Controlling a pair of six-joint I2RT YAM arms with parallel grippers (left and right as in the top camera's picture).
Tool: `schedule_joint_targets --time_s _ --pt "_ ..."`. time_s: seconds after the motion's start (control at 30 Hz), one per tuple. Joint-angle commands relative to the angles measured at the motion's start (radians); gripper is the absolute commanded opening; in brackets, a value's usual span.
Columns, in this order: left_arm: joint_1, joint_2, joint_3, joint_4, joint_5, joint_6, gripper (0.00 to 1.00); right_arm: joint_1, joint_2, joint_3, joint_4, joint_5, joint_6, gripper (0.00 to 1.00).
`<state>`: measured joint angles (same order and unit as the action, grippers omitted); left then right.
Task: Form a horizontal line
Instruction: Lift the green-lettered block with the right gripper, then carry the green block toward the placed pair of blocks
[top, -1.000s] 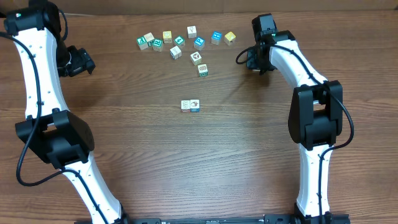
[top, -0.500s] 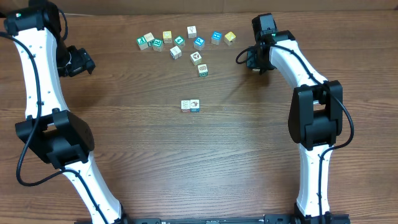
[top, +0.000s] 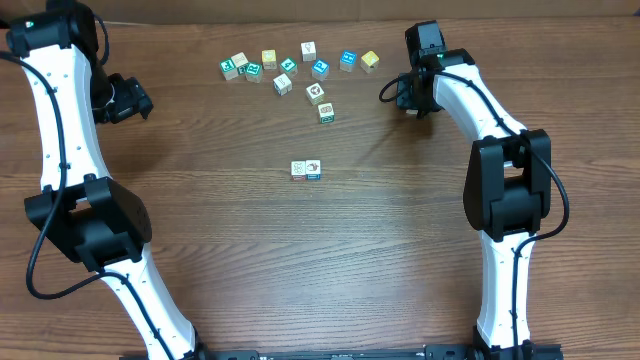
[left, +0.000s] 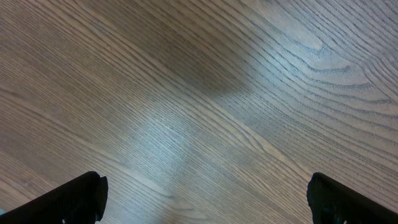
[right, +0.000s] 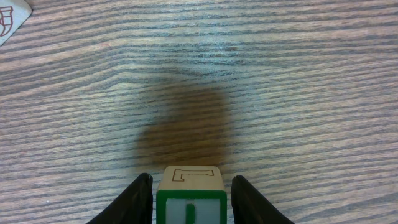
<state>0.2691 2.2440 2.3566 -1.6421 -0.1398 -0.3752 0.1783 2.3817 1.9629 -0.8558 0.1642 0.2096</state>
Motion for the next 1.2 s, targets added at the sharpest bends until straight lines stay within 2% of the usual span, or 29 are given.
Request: schedule_joint_targets --time_s 0.0,0.37,0.53,0.8,1.17 --pt "-0.003 -0.004 -0.005 0.002 -0.01 -0.014 0.99 -0.003 0.004 0.036 0.005 0.008 0.006 0.38" --pt "-0.003 -0.004 -0.005 0.002 -0.01 -0.014 1.0 -0.003 -0.012 0.036 0.002 0.008 0.006 0.38" --pt "-0.003 -0.004 -0.005 0.002 -0.01 -0.014 0.99 -0.003 -0.012 0.036 -0.008 0.008 0.006 0.33" --pt "-0.003 -0.004 -0.005 0.002 -0.01 -0.014 1.0 -0.003 -0.034 0.036 -0.012 0.02 0.005 0.3" --pt "-0.003 -0.004 -0.005 0.002 -0.01 -0.014 0.99 0.0 -0.243 0.036 -0.066 0.018 0.007 0.28"
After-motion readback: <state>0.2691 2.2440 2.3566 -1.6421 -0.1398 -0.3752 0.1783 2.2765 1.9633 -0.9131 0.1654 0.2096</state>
